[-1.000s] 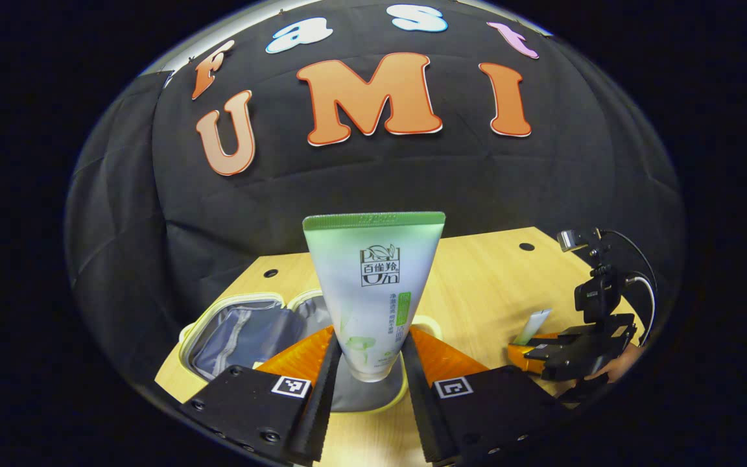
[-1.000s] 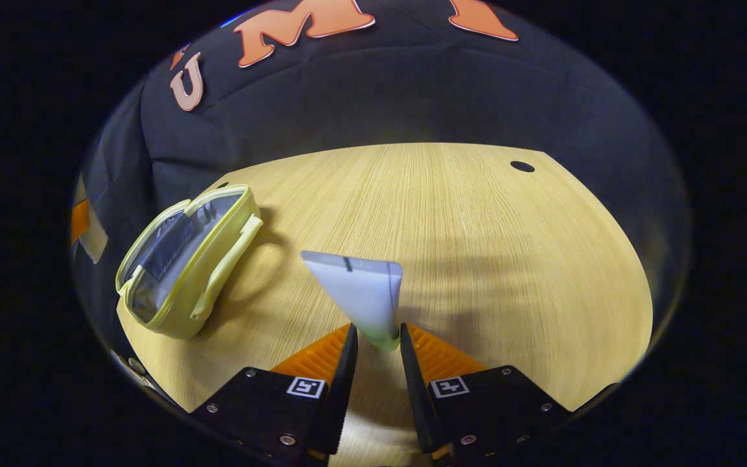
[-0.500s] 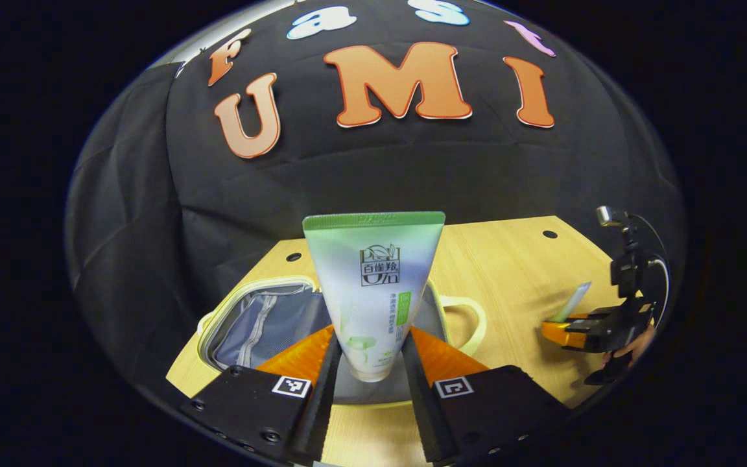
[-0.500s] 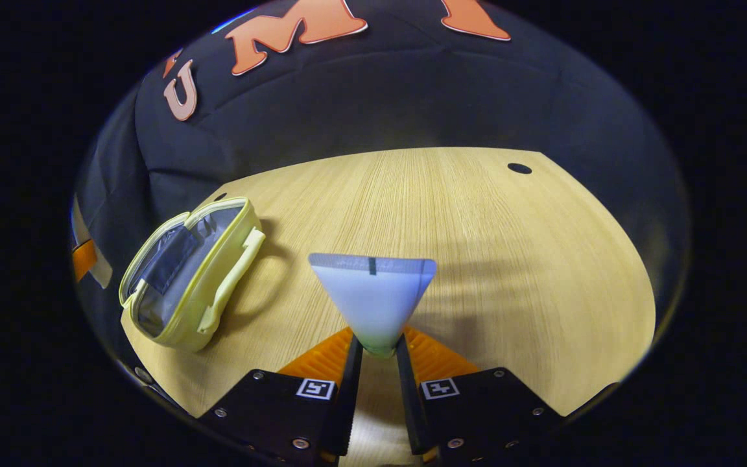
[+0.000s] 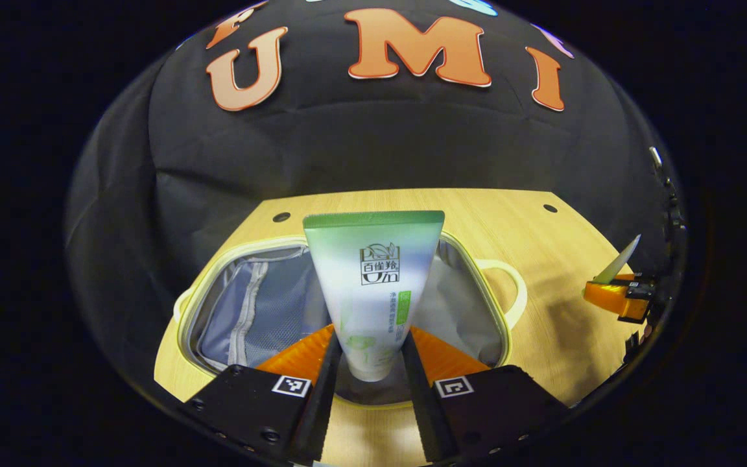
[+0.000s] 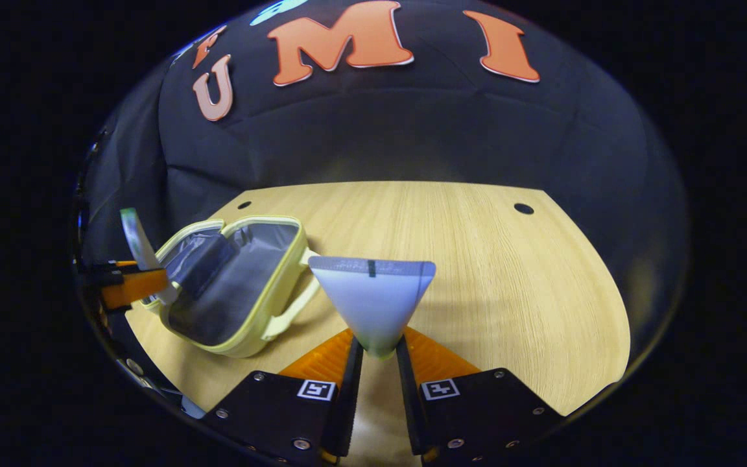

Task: First open the suitcase, pack the skin care products into it, and then close the suitcase.

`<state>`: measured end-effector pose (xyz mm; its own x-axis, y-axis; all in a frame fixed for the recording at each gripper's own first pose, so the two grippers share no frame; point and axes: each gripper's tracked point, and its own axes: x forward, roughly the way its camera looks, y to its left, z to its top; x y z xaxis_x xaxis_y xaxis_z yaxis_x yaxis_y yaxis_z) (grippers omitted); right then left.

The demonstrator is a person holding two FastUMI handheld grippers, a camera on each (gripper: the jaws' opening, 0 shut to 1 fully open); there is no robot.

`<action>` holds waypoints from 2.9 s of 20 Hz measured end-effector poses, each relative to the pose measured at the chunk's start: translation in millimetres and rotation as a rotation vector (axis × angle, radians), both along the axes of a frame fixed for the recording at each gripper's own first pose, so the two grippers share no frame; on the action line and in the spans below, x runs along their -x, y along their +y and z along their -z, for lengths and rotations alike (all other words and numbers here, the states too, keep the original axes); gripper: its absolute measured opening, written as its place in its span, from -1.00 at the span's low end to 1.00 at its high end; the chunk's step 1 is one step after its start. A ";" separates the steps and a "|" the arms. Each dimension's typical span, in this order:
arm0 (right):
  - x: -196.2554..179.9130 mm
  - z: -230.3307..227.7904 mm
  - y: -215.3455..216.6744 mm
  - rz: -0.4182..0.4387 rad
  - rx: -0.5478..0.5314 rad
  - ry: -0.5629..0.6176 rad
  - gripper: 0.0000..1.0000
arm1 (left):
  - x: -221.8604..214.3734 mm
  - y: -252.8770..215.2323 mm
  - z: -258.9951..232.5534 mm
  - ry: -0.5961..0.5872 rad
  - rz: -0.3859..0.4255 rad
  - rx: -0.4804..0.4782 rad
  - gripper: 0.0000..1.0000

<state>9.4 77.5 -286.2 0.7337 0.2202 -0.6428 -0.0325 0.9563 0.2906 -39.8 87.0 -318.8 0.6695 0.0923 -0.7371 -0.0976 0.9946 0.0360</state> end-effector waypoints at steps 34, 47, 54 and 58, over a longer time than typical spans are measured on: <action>-35.4 -35.3 155.2 -0.271 -0.060 0.053 -0.31 | -52.8 41.8 -11.1 0.035 -0.014 0.165 0.68; -40.3 24.0 210.7 -0.318 0.008 0.268 -0.31 | 12.5 270.0 -59.6 -0.060 -0.325 -0.097 0.80; -53.2 39.3 213.0 -0.217 0.007 0.327 -0.22 | 47.2 364.4 -25.2 -0.066 -0.515 -0.106 0.80; -62.4 26.3 207.2 -0.170 -0.014 0.280 -0.11 | 54.6 379.8 -0.8 -0.045 -0.550 -0.032 0.80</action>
